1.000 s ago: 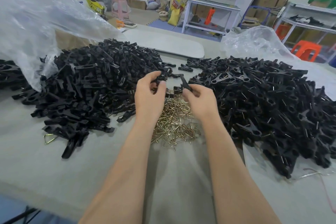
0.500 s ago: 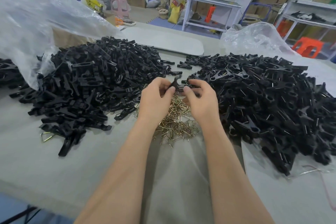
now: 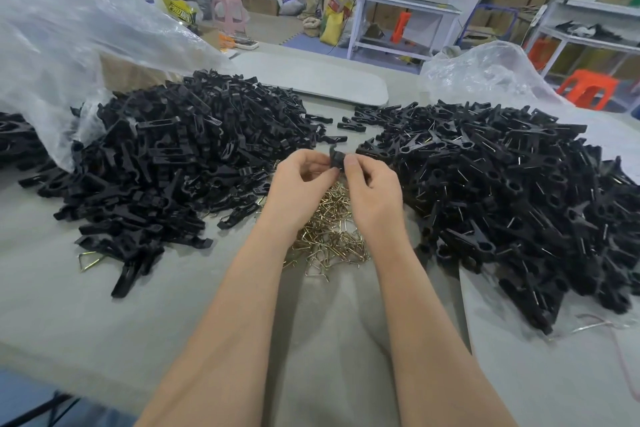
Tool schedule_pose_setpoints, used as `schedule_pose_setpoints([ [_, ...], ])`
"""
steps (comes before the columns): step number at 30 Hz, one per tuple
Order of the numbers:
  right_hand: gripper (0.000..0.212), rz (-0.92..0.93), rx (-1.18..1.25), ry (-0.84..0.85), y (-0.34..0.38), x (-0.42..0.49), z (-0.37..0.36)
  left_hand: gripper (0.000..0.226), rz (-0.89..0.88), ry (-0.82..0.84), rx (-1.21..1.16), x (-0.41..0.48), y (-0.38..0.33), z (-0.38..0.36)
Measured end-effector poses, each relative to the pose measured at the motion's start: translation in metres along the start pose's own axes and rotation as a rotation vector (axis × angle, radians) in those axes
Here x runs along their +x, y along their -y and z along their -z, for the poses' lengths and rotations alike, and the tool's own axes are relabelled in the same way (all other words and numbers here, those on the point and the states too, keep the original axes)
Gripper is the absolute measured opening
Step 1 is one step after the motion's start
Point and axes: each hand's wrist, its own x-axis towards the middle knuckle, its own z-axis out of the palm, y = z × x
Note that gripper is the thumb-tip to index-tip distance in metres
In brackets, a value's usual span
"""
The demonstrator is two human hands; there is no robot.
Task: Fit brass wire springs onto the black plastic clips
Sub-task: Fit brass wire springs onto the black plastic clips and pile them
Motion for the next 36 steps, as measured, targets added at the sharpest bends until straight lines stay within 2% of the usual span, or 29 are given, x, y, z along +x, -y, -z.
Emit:
schedule_pose_setpoints([
  [3,0.026,0.056,-0.061,0.096,0.002,0.000,0.003,0.015,0.031,-0.034,-0.071,0.002,0.001,0.002],
  [9,0.020,-0.041,0.172,0.031,0.005,0.000,0.010,0.023,-0.010,-0.002,-0.041,0.002,0.002,0.000],
  [16,0.014,-0.063,0.185,0.037,0.003,0.002,0.011,0.027,-0.094,0.020,0.024,0.001,0.001,0.001],
  [22,0.019,-0.088,0.249,0.025,0.002,0.003,0.013,0.023,-0.086,0.019,0.014,0.001,0.002,0.001],
  [26,0.013,-0.079,0.243,0.022,0.003,0.002,0.015,0.024,-0.085,0.039,0.000,0.000,0.002,0.001],
  [33,0.015,-0.064,0.250,0.034,0.001,0.001,0.015,0.019,-0.064,0.089,-0.079,-0.002,-0.001,0.003],
  [36,0.014,-0.168,0.478,0.123,0.002,0.002,0.017,0.011,-0.024,0.073,-0.172,0.000,-0.001,0.004],
])
